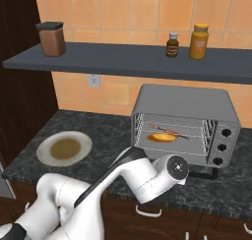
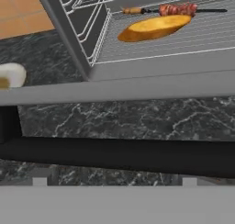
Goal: Pick up the kebab skewer and baguette bread, and place them inside the toaster oven. Close the toaster oven door and start by setting the timer.
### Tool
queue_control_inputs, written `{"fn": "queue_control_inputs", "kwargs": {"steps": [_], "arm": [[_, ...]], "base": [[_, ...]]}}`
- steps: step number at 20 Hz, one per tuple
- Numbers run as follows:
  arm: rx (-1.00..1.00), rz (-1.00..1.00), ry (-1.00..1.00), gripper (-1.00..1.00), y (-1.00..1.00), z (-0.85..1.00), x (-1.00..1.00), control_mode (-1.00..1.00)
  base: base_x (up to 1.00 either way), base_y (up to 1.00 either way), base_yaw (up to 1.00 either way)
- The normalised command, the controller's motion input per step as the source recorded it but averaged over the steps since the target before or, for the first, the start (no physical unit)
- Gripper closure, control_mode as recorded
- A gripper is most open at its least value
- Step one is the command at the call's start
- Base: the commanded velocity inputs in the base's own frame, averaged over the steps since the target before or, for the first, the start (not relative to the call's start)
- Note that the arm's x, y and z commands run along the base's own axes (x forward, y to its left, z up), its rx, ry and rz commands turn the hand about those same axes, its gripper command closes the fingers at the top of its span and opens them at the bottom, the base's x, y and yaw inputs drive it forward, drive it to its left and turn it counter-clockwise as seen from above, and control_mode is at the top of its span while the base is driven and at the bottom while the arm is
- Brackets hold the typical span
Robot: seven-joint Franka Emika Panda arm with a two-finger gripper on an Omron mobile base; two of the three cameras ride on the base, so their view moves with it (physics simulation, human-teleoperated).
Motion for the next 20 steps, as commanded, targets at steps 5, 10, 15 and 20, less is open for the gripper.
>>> {"fn": "queue_control_inputs", "kwargs": {"steps": [5,10,15,20], "arm": [[0.00,0.00,0.17,-1.00,0.31,0.00,1.00,-1.00],[0.00,0.00,0.12,-1.00,0.52,-0.22,1.00,-1.00],[0.00,0.00,0.08,-1.00,0.53,-0.45,1.00,-1.00],[-0.02,0.00,0.07,-1.00,0.49,-0.57,0.84,-1.00]], "base": [[0.00,0.00,0.00],[0.00,0.00,0.00],[0.00,0.00,0.00],[0.00,0.00,0.00]]}}
